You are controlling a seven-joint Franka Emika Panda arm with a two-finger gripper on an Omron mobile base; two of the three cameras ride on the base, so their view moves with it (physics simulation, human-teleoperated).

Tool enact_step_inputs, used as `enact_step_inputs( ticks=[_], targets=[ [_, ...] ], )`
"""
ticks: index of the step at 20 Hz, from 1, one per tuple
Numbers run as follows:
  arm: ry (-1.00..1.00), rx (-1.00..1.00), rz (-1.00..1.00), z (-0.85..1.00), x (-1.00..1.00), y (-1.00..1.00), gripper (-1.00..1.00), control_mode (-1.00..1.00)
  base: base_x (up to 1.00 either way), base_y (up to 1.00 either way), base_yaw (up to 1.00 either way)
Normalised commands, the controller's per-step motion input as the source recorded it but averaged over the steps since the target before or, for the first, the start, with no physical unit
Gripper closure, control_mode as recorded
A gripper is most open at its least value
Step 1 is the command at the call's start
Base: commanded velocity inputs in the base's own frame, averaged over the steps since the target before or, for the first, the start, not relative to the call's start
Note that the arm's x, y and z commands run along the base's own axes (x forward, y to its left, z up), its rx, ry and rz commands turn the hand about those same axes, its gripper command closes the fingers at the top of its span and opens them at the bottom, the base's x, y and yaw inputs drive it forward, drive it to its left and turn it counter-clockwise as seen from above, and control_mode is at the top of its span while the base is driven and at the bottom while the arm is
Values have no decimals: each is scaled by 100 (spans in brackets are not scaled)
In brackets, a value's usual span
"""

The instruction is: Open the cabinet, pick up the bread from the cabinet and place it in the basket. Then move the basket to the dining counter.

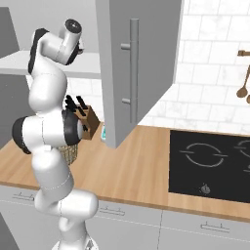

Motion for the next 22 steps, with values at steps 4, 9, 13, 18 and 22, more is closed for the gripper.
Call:
enact_step_inputs(
  ticks=[4, 9, 13, 18, 22],
  targets=[
    [0, 0, 2, 0, 1, 0, -100, -100, 0, 0, 0],
    [0, 0, 0, 0, 16, 0, -100, -100, 0, 0, 0],
    [0, 0, 0, -2, 20, 0, -100, -100, 0, 0, 0],
    [0, -2, 0, -26, 8, 32, -100, -100, 0, 0, 0],
    [0, 0, 4, -72, 0, 96, 100, -100, 0, 0, 0]
  ],
)
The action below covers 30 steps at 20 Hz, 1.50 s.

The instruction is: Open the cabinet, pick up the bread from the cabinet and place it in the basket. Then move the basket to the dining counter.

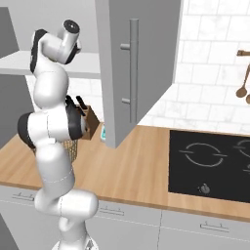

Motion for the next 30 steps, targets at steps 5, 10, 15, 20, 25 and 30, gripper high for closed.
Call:
enact_step_inputs(
  ticks=[5, 10, 15, 20, 25, 30],
  targets=[
    [0, 0, 6, -50, 0, 65, 100, -100, 0, 0, 0],
    [-6, 0, 1, -9, -51, 2, 100, -100, 0, 0, 0],
    [-14, 5, 0, -20, -89, -8, 100, -100, 0, 0, 0],
    [-15, 9, 0, -19, -85, -3, 100, -100, 0, 0, 0],
    [-2, 4, -1, 40, -89, -15, 100, -100, 0, 0, 0],
    [3, 0, -8, 56, -100, -11, 100, -100, 0, 0, 0]
  ],
)
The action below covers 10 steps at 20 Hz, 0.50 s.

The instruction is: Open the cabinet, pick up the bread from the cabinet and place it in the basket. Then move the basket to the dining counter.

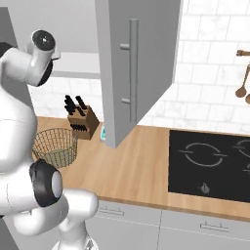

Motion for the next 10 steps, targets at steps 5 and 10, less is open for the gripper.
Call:
enact_step_inputs(
  ticks=[5, 10],
  targets=[
    [7, 0, -11, -3, -100, -28, 100, -100, 0, 0, 0],
    [0, 0, -13, -67, -93, -35, 100, -100, 0, 0, 0]
  ],
)
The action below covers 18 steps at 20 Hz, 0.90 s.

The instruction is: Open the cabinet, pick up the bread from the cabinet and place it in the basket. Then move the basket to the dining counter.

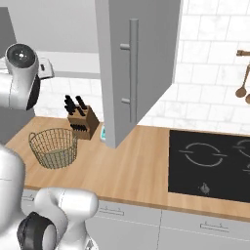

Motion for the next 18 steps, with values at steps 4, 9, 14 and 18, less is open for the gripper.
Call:
enact_step_inputs(
  ticks=[4, 9, 14, 18],
  targets=[
    [9, -4, -22, -100, -31, -4, 100, -100, 0, 0, 0],
    [11, -4, -23, -83, 2, 0, 100, -100, 0, 0, 0],
    [13, 0, -17, -36, 13, -7, 100, -100, 0, 0, 0],
    [17, 0, -12, -35, 0, -4, 100, -100, 0, 0, 0]
  ],
)
